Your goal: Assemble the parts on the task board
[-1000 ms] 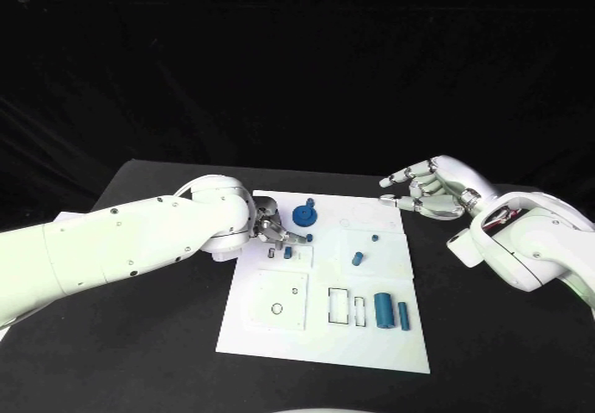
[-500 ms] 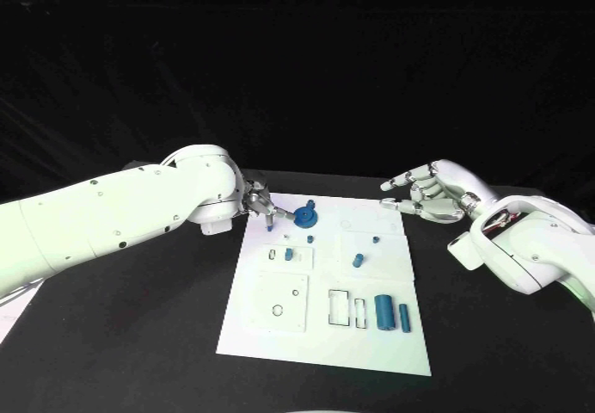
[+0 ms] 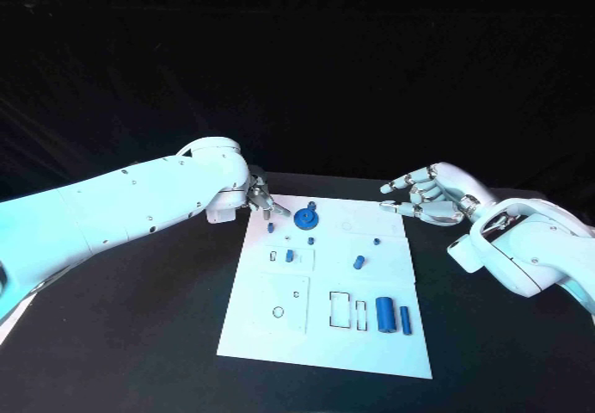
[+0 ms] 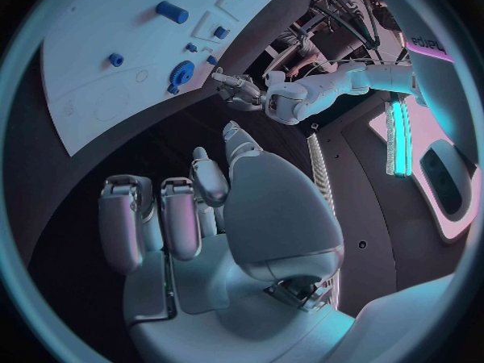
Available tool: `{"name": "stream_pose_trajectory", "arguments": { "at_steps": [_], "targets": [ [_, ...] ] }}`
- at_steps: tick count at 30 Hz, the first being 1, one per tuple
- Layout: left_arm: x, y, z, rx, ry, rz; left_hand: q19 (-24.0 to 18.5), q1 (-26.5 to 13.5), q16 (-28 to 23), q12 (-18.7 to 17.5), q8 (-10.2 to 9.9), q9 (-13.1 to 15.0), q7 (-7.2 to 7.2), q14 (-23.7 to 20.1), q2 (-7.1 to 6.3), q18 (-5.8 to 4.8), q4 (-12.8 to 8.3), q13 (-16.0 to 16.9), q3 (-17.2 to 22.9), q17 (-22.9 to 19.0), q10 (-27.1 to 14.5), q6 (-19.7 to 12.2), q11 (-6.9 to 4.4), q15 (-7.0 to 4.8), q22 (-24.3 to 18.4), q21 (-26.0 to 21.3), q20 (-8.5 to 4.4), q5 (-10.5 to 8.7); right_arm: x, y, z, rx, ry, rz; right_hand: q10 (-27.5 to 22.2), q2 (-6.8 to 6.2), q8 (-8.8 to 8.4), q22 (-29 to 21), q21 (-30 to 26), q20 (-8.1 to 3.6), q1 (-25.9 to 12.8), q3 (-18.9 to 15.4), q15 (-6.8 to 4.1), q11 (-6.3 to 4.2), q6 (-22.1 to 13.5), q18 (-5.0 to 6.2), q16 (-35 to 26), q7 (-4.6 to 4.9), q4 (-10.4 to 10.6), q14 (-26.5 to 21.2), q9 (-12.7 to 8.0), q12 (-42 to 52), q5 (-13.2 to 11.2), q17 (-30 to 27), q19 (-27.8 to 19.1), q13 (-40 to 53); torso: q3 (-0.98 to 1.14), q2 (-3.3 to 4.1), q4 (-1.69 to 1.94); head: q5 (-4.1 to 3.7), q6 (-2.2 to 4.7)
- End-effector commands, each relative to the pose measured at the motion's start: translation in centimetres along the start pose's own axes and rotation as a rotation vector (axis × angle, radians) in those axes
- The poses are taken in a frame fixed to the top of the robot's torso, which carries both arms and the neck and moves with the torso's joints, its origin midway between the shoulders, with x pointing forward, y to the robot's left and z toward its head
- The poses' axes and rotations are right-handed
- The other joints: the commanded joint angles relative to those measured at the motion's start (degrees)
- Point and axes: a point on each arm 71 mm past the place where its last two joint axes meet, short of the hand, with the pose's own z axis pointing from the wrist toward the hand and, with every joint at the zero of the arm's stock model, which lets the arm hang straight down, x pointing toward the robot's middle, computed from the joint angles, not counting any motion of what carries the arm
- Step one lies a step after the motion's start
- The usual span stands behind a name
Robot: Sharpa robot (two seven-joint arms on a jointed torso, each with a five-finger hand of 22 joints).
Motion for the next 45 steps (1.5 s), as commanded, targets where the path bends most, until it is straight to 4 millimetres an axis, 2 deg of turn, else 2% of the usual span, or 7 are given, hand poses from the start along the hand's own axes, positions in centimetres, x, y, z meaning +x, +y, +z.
{"name": "stream_pose_trajectory", "arguments": {
  "at_steps": [1,16,24,30,45],
  "targets": [
    [-0.1,0.4,0.3,-0.058,0.025,0.056,6.08,0.69,0.18,0.46,-0.19,-0.08,-0.06,6.14,0.18,-0.88,-0.03,0.15,-0.39,15.10,-0.05,0.61,0.03,0.32,15.07,0.36,0.29,0.01,0.2,0.0,0.0,-0.004,0.014,-0.001,-0.24,0.09,-0.16,6.10,-0.39,-0.11,0.33,-0.21,-0.30,-0.02,0.36,-0.26,-0.17,-0.04,-0.06,4.01,0.07,-0.06,0.27,6.18,-0.35,-0.05,-0.03,0.04,-0.01,0.08,-0.02],
    [0.1,0.6,1.2,-0.072,0.065,0.079,6.08,2.24,0.18,0.85,0.07,-0.09,-0.26,6.14,0.86,-0.88,-0.22,0.43,-0.87,15.10,0.23,1.24,-0.15,0.18,15.07,0.36,0.22,0.02,0.3,0.0,0.1,-0.006,0.016,0.000,-0.21,0.11,-0.16,6.13,-0.38,-0.11,0.33,-0.22,-0.30,-0.03,0.37,-0.27,-0.17,-0.05,-0.06,4.01,0.08,-0.01,0.30,6.19,-0.33,-0.02,0.03,-0.04,0.04,0.16,-0.26],
    [0.3,0.6,1.5,-0.072,0.082,0.068,6.08,4.44,0.18,0.79,-0.05,-0.24,-0.28,6.14,2.10,-0.88,-0.50,0.32,-0.59,15.10,0.18,1.18,-0.19,0.13,15.07,0.36,0.14,0.04,0.2,0.0,0.1,-0.005,0.016,0.000,-0.21,0.11,-0.16,6.13,-0.38,-0.11,0.33,-0.22,-0.30,-0.03,0.37,-0.27,-0.17,-0.05,-0.06,4.01,0.08,-0.01,0.30,6.19,-0.33,-0.02,0.04,0.02,0.07,0.30,-0.37],
    [0.5,0.4,1.6,-0.066,0.087,0.065,6.08,4.95,0.18,0.81,-0.08,-0.27,-0.28,6.14,2.26,-0.88,-0.59,0.33,-0.48,15.10,0.19,1.15,-0.19,0.13,15.07,0.36,0.14,0.04,0.3,0.1,0.1,-0.006,0.017,0.000,-0.14,0.18,-0.16,6.11,-0.39,-0.12,0.37,-0.23,-0.31,-0.04,0.39,-0.26,-0.20,-0.06,-0.09,4.01,0.09,0.10,0.35,6.16,-0.34,0.05,-0.02,-0.02,0.06,0.37,-0.53],
    [1.0,-0.2,1.6,-0.048,0.098,0.073,6.08,6.03,0.18,0.98,-0.08,-0.31,-0.29,6.14,2.63,-0.88,-0.81,0.46,-0.16,15.10,0.29,1.20,-0.21,0.12,15.07,0.36,0.13,0.05,0.4,0.0,0.2,-0.006,0.019,0.001,-0.14,0.18,-0.16,6.11,-0.39,-0.12,0.37,-0.23,-0.31,-0.04,0.39,-0.26,-0.20,-0.06,-0.09,4.01,0.09,0.10,0.35,6.16,-0.34,0.05,0.05,-0.04,0.03,0.41,-0.73]
  ]
}}
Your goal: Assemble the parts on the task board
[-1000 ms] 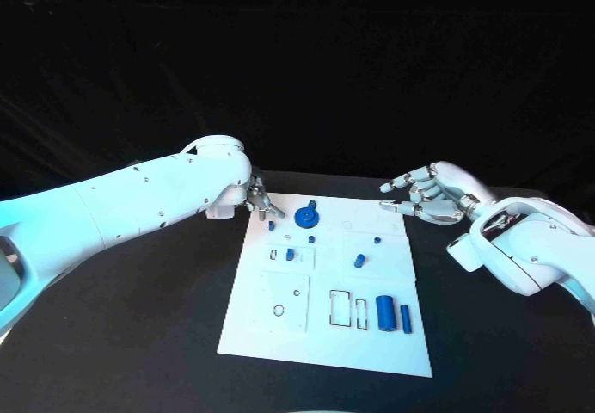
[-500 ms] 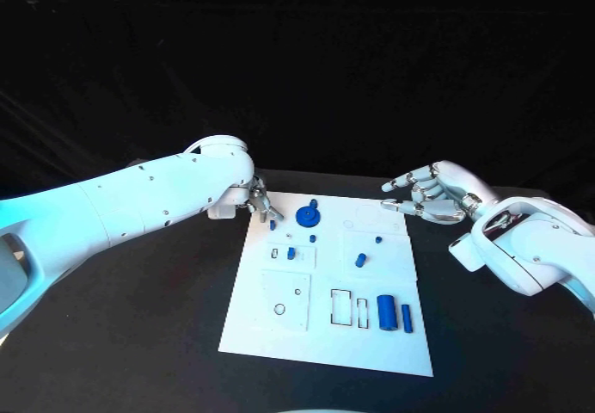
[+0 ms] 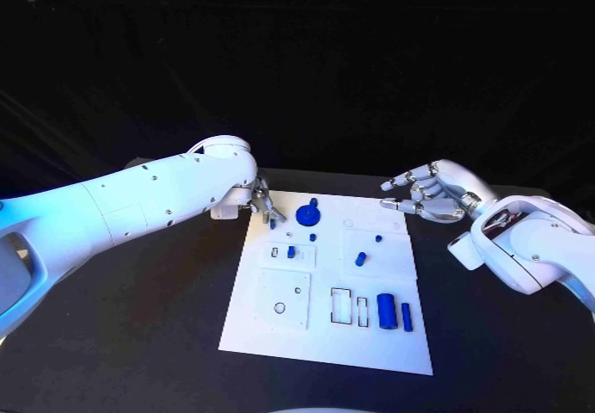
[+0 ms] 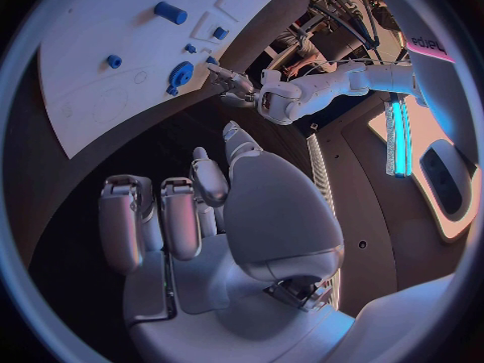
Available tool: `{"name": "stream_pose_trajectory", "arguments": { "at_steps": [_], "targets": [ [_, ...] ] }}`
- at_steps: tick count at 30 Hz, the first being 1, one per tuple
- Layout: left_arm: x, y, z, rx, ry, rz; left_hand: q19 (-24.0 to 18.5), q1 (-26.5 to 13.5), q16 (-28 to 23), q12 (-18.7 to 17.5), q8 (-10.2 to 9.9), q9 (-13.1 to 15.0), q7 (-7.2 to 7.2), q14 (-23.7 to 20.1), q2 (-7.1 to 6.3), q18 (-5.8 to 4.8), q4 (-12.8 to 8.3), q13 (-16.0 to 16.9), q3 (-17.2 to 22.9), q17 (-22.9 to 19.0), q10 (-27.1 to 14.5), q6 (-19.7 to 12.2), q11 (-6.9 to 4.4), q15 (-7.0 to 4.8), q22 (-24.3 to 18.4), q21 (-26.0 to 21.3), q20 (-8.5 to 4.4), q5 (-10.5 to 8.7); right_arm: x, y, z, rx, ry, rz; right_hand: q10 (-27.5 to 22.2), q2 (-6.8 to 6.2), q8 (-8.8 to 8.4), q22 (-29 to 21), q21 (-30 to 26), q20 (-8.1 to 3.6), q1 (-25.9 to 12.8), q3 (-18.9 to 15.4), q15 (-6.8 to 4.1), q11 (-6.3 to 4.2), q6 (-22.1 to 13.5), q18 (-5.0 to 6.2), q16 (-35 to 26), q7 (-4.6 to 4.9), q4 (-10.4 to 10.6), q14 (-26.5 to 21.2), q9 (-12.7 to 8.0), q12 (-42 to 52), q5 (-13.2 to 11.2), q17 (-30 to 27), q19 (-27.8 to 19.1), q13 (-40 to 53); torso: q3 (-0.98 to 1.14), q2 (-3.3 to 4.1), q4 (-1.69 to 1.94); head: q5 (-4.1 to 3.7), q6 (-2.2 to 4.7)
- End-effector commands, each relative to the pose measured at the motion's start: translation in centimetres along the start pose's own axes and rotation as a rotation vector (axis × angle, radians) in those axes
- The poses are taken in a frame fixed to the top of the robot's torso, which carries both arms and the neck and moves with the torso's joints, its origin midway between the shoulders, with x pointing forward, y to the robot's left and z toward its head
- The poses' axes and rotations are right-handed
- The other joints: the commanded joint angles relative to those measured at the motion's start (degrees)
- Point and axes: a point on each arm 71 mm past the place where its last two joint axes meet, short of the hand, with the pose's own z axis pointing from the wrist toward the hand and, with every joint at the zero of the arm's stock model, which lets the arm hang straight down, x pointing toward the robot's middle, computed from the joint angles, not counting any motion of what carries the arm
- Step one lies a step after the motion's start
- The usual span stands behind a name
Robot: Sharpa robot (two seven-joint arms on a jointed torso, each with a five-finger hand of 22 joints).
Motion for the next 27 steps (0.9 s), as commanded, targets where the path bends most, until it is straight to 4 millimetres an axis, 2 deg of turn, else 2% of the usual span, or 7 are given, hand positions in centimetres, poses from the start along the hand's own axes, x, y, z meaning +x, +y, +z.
{"name": "stream_pose_trajectory", "arguments": {
  "at_steps": [1,7,15,19,24,27],
  "targets": [
    [0.21,-0.17,-0.05,-0.004,0.022,0.012,6.08,0.80,0.18,0.40,-0.08,-0.07,0.02,6.14,0.16,-0.88,-0.26,0.09,0.23,15.07,0.29,0.47,-0.21,0.12,15.09,0.36,0.13,0.05,0.15,0.04,0.02,-0.005,0.014,-0.001,-0.14,0.18,-0.16,6.09,-0.39,-0.12,0.37,-0.24,-0.31,-0.04,0.39,-0.26,-0.20,-0.06,-0.09,4.01,0.09,0.10,0.35,6.19,-0.34,0.04,0.02,0.00,-0.01,0.03,-0.04],
    [0.26,-0.07,-0.01,-0.007,0.027,0.015,6.08,2.64,0.18,0.36,-0.14,-0.15,-0.01,6.14,0.49,-0.88,-0.99,0.02,0.99,15.07,0.27,0.49,-0.24,0.10,15.09,0.36,0.11,0.06,0.15,0.02,0.03,-0.005,0.015,-0.001,-0.14,0.18,-0.16,6.09,-0.39,-0.12,0.37,-0.24,-0.31,-0.04,0.39,-0.26,-0.20,-0.06,-0.09,4.01,0.09,0.10,0.35,6.19,-0.34,0.04,0.04,-0.03,0.03,0.06,-0.03],
    [0.25,-0.06,0.05,-0.006,0.025,0.007,6.08,6.49,0.18,0.33,-0.40,-0.38,-0.20,6.14,2.23,-0.88,-2.84,-0.04,4.06,15.07,0.23,0.31,-0.42,-0.04,15.09,0.36,0.00,0.07,0.16,0.01,0.04,-0.004,0.015,-0.001,-0.14,0.18,-0.16,6.09,-0.39,-0.12,0.37,-0.24,-0.31,-0.04,0.39,-0.26,-0.20,-0.06,-0.09,4.01,0.09,0.10,0.35,6.19,-0.34,0.04,0.04,-0.02,-0.04,0.10,-0.17],
    [0.23,-0.06,0.09,-0.001,0.024,-0.001,6.08,8.32,0.18,0.25,-0.60,-0.55,-0.30,6.14,2.62,-0.88,-4.00,-0.10,5.93,15.07,0.16,0.14,-0.52,-0.14,15.09,0.36,-0.09,0.08,0.16,0.01,0.04,-0.004,0.016,-0.001,-0.08,0.24,-0.17,6.10,-0.38,-0.12,0.40,-0.26,-0.32,-0.05,0.42,-0.27,-0.17,-0.07,-0.12,4.03,0.10,0.18,0.37,6.24,-0.33,0.08,0.03,0.02,-0.03,0.02,-0.31],
    [0.21,-0.08,0.22,0.010,0.021,-0.020,6.08,12.50,0.18,-0.24,-1.49,-1.09,-0.41,6.14,3.40,-0.88,-6.91,-0.44,11.63,15.07,-0.25,-0.82,-0.69,-0.37,15.09,0.36,-0.33,0.13,0.17,0.00,0.02,-0.004,0.018,-0.001,-0.08,0.24,-0.17,6.10,-0.38,-0.12,0.40,-0.26,-0.32,-0.05,0.42,-0.27,-0.17,-0.07,-0.12,4.03,0.10,0.18,0.37,6.24,-0.33,0.08,0.03,0.02,-0.01,-0.02,-0.32],
    [0.30,-0.05,0.33,0.016,0.025,-0.030,6.08,13.89,0.18,-0.69,-2.20,-1.53,-0.04,6.14,2.77,-0.88,-8.48,-0.75,16.05,15.07,-0.58,-1.47,-0.47,-0.20,15.09,0.36,-0.31,0.52,0.18,0.00,0.01,-0.003,0.019,-0.001,-0.08,0.24,-0.17,6.10,-0.38,-0.12,0.40,-0.26,-0.32,-0.05,0.42,-0.27,-0.17,-0.07,-0.12,4.03,0.10,0.18,0.37,6.24,-0.33,0.08,0.02,0.01,0.00,-0.01,-0.33]
  ]
}}
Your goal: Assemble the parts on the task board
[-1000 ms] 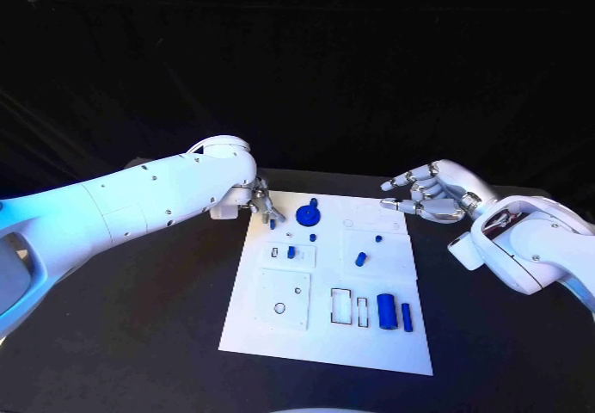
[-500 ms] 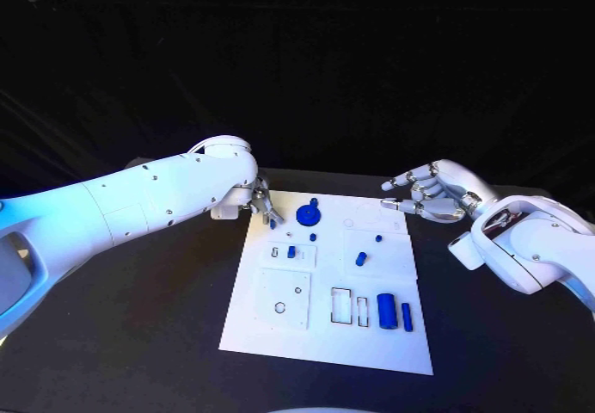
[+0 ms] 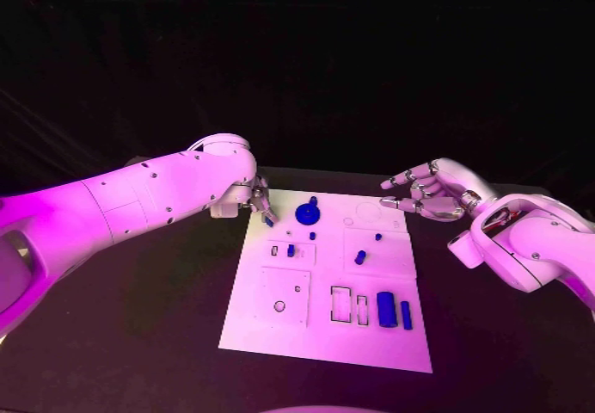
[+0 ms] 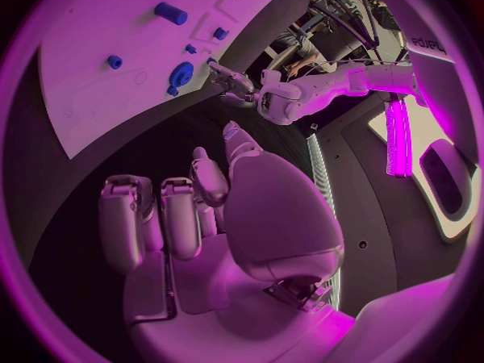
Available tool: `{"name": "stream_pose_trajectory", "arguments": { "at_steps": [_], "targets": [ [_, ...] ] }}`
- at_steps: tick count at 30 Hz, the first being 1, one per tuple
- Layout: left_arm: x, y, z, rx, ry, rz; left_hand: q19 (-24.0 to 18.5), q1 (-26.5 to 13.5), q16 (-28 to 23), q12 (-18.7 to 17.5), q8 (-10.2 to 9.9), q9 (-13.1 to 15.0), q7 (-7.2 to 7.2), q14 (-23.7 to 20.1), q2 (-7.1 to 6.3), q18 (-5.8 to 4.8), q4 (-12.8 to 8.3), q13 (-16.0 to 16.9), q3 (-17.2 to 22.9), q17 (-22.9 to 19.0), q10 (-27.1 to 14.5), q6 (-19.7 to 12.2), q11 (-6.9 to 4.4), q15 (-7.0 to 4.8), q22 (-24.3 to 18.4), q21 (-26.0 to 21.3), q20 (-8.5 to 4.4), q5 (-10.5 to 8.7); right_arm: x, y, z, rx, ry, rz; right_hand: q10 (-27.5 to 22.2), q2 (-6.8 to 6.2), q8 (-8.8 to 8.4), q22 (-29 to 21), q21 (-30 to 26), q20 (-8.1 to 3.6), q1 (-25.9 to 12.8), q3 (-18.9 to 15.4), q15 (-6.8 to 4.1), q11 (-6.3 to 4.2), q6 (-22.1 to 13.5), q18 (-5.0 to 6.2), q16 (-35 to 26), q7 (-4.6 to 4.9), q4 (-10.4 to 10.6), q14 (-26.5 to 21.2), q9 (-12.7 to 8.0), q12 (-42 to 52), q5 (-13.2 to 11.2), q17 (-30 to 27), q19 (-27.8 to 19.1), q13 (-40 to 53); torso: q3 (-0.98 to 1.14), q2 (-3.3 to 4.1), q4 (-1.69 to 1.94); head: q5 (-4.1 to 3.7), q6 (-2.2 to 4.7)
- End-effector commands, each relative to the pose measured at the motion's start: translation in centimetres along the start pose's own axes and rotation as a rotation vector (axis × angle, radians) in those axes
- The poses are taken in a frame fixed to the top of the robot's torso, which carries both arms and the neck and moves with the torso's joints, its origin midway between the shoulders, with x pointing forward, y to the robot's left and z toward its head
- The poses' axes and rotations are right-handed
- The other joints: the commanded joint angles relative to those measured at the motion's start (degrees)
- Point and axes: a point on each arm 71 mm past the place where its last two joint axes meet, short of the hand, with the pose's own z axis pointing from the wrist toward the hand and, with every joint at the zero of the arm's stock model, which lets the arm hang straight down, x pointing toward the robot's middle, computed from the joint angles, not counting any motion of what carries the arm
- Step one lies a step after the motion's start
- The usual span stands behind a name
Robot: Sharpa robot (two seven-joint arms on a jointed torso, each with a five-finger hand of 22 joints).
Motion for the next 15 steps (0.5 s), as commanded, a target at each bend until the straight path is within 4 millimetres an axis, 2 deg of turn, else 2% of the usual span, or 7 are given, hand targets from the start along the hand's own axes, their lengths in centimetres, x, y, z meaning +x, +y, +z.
{"name": "stream_pose_trajectory", "arguments": {
  "at_steps": [1,2,3,5,7,10,15],
  "targets": [
    [0.31,-0.13,0.21,0.018,0.015,-0.022,6.08,1.48,0.18,-0.65,-0.67,-0.20,0.37,6.14,-0.42,-0.87,-1.64,-0.34,5.59,15.08,-0.53,-0.62,0.27,0.01,15.09,0.36,-0.24,1.70,0.16,0.05,-0.01,-0.004,0.017,-0.001,-0.08,0.24,-0.17,6.12,-0.38,-0.12,0.40,-0.26,-0.32,-0.05,0.42,-0.27,-0.17,-0.07,-0.12,4.03,0.07,0.18,0.37,6.25,-0.33,0.08,-0.02,0.00,0.01,0.02,-0.01],
    [0.34,-0.09,0.24,0.019,0.016,-0.025,6.08,1.49,0.18,-0.75,-0.82,-0.29,0.42,6.14,-1.11,-0.87,-2.24,-0.42,7.77,15.08,-0.56,-0.74,0.40,0.09,15.09,0.36,-0.10,2.58,0.17,0.05,-0.02,-0.004,0.017,-0.001,-0.08,0.24,-0.17,6.12,-0.38,-0.12,0.40,-0.26,-0.32,-0.05,0.42,-0.27,-0.17,-0.07,-0.12,4.03,0.07,0.18,0.37,6.25,-0.33,0.08,0.00,-0.01,0.00,0.02,-0.02],
    [0.36,-0.06,0.27,0.020,0.016,-0.028,6.08,0.48,0.18,-0.89,-0.79,-0.28,0.55,6.14,-2.34,-0.87,-2.61,-0.56,11.07,15.08,-0.54,-0.60,0.87,0.21,15.09,0.36,0.09,3.02,0.17,0.05,-0.02,-0.004,0.018,-0.001,-0.08,0.24,-0.17,6.12,-0.38,-0.12,0.40,-0.26,-0.32,-0.05,0.42,-0.27,-0.17,-0.07,-0.12,4.03,0.07,0.18,0.37,6.25,-0.33,0.08,0.00,-0.02,-0.01,0.04,-0.05],
    [0.40,0.03,0.30,0.023,0.017,-0.034,6.08,-1.28,0.18,-0.97,-0.57,-0.06,0.59,6.14,-4.35,-0.87,-3.60,-0.72,16.75,15.08,-0.36,-0.52,0.77,0.23,15.09,0.36,0.53,3.53,0.17,0.04,-0.03,-0.004,0.018,-0.001,-0.08,0.24,-0.17,6.12,-0.38,-0.12,0.40,-0.26,-0.32,-0.05,0.42,-0.27,-0.17,-0.07,-0.12,4.03,0.07,0.18,0.37,6.25,-0.33,0.08,0.00,-0.04,0.00,0.06,-0.07],
    [0.41,0.14,0.30,0.027,0.014,-0.044,6.08,-3.04,0.18,-0.87,-0.14,0.32,0.57,6.14,-5.69,-0.87,-4.36,-0.72,20.72,15.08,-0.10,-0.38,0.74,0.48,15.09,0.36,0.46,3.92,0.17,0.04,-0.03,-0.003,0.019,-0.001,-0.08,0.24,-0.17,6.12,-0.38,-0.12,0.40,-0.26,-0.32,-0.05,0.42,-0.27,-0.17,-0.07,-0.12,4.03,0.07,0.18,0.37,6.25,-0.33,0.08,0.01,-0.05,0.02,0.07,-0.07],
    [0.41,0.25,0.24,0.036,0.007,-0.060,6.08,-5.09,0.18,-0.73,0.50,0.91,0.57,6.14,-7.27,-0.87,-5.43,-0.68,24.27,15.08,0.19,-0.37,0.73,0.56,15.09,0.36,0.36,4.24,0.16,0.03,-0.03,-0.003,0.019,-0.001,-0.08,0.24,-0.17,6.12,-0.38,-0.12,0.40,-0.26,-0.32,-0.05,0.42,-0.27,-0.17,-0.07,-0.12,4.03,0.07,0.18,0.37,6.25,-0.33,0.08,0.01,-0.05,0.04,0.16,-0.03],
    [0.44,0.51,-0.13,0.066,-0.018,-0.105,6.08,-6.87,0.18,-0.53,1.36,1.66,0.57,6.14,-8.29,-0.87,-6.72,-0.60,27.33,15.08,0.56,-0.29,0.58,0.45,15.09,0.36,0.33,4.70,0.16,0.01,-0.02,-0.003,0.019,-0.002,-0.08,0.24,-0.17,6.12,-0.38,-0.12,0.40,-0.26,-0.32,-0.05,0.42,-0.27,-0.17,-0.07,-0.12,4.03,0.07,0.18,0.37,6.25,-0.33,0.08,-0.01,-0.06,0.04,0.27,0.03]
  ]
}}
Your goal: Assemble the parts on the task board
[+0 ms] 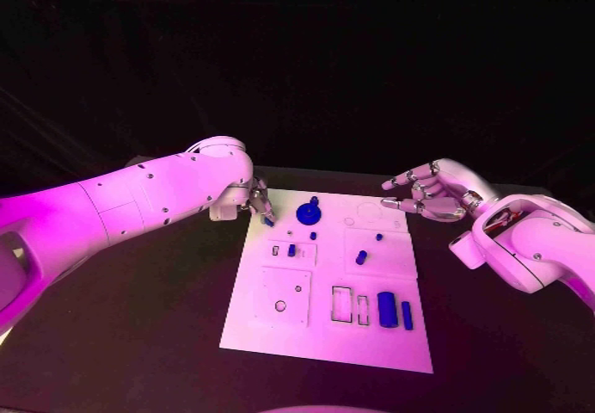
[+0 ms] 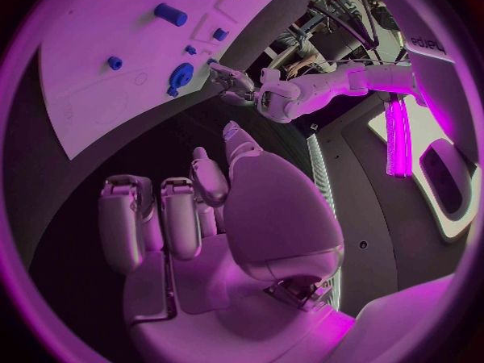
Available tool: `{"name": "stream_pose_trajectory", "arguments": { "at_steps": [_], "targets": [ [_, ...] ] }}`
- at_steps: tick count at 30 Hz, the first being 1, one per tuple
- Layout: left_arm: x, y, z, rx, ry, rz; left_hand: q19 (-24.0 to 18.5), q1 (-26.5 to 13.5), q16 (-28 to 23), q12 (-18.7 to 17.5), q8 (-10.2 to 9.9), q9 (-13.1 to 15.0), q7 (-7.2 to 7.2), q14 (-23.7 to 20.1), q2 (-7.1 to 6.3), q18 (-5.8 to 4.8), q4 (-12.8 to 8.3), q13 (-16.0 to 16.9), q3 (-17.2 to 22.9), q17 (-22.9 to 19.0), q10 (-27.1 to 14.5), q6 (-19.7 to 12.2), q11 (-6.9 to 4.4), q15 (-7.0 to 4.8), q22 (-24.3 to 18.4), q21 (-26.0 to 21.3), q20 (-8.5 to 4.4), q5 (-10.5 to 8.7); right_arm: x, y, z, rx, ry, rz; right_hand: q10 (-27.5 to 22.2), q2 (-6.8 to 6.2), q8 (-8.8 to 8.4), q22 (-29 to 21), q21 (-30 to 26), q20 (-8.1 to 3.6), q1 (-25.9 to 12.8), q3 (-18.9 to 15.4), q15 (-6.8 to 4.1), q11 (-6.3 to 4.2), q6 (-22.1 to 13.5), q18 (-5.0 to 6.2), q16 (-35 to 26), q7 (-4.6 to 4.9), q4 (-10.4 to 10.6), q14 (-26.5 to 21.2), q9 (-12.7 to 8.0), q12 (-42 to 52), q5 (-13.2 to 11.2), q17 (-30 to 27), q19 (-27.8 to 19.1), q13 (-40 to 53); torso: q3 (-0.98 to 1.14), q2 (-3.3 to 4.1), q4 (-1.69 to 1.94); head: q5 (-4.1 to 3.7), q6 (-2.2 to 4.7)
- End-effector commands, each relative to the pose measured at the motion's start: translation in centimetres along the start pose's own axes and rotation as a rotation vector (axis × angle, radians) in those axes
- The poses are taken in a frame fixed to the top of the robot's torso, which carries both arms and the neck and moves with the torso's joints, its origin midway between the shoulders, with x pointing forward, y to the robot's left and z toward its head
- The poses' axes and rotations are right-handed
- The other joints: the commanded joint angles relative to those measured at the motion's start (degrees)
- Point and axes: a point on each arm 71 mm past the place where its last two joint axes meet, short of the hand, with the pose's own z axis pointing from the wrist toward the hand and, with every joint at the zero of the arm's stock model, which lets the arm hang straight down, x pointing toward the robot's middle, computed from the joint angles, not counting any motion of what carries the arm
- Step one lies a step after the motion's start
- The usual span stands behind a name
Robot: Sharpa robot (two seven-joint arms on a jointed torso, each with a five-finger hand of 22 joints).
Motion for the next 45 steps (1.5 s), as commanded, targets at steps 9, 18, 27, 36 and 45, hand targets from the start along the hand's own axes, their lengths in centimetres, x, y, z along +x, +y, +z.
{"name": "stream_pose_trajectory", "arguments": {
  "at_steps": [9,18,27,36,45],
  "targets": [
    [0.4,0.1,-1.9,0.122,-0.072,-0.093,5.95,-1.47,0.18,0.75,1.14,0.79,-0.19,5.94,-1.42,-0.87,-8.03,0.47,8.83,15.09,1.00,0.63,-0.31,0.11,15.09,0.36,-0.05,0.75,0.2,0.0,0.0,-0.006,0.016,-0.014,-0.08,0.24,-0.17,6.12,-0.39,-0.12,0.40,-0.26,-0.32,-0.05,0.42,-0.27,-0.17,-0.07,-0.12,4.03,0.08,0.18,0.37,6.25,-0.33,0.08,0.03,0.02,0.06,0.01,0.17],
    [2.0,0.6,-3.4,0.170,-0.076,-0.083,5.95,-1.85,0.18,1.12,1.47,0.90,-0.53,5.94,-3.05,-0.87,-8.99,0.77,9.74,15.09,1.68,1.37,-0.58,-0.10,15.09,0.36,-0.39,2.18,0.2,-0.1,-0.1,-0.004,0.017,-0.015,-0.06,0.25,-0.17,6.11,-0.39,-0.13,0.42,-0.28,-0.32,-0.05,0.43,-0.26,-0.17,-0.07,-0.14,4.03,0.08,0.21,0.38,6.25,-0.33,0.09,-0.04,-0.02,0.07,0.11,-0.01],
    [3.9,0.8,-3.8,0.199,-0.096,-0.041,5.95,-1.92,0.18,1.46,1.40,0.76,-0.64,5.94,-3.83,-0.87,-9.29,1.14,10.10,15.09,2.21,2.00,-0.73,-0.22,15.09,0.36,-0.57,3.87,0.2,-0.2,0.0,-0.003,0.017,-0.015,-0.02,0.27,-0.17,6.10,-0.41,-0.13,0.46,-0.31,-0.33,-0.06,0.45,-0.26,-0.17,-0.08,-0.17,4.03,0.09,0.27,0.41,6.25,-0.34,0.12,-0.10,-0.04,0.13,0.31,-0.20],
    [5.1,0.5,-3.9,0.223,-0.110,-0.014,5.95,-1.89,0.18,1.63,1.38,0.73,-0.64,5.94,-3.91,-0.87,-9.34,1.31,10.13,15.09,2.35,2.10,-0.75,-0.23,15.09,0.36,-0.59,4.03,0.3,-0.2,0.0,-0.002,0.019,-0.014,-0.02,0.27,-0.18,6.10,-0.41,-0.13,0.47,-0.32,-0.33,-0.06,0.46,-0.26,-0.20,-0.08,-0.19,4.03,0.09,0.24,0.42,6.22,-0.34,0.10,-0.07,0.04,-0.04,0.47,-0.33],
    [5.7,0.5,-3.6,0.217,-0.094,0.004,5.95,-1.88,0.18,1.65,1.37,0.71,-0.65,5.94,-3.94,-0.87,-9.35,1.33,10.15,15.09,2.38,2.15,-0.75,-0.24,15.09,0.36,-0.60,4.10,0.3,-0.2,0.0,-0.003,0.019,-0.013,-0.02,0.27,-0.18,6.10,-0.41,-0.13,0.47,-0.32,-0.33,-0.06,0.46,-0.26,-0.20,-0.08,-0.19,4.03,0.09,0.24,0.42,6.22,-0.34,0.10,-0.01,0.08,-0.01,0.44,-0.56]
  ]
}}
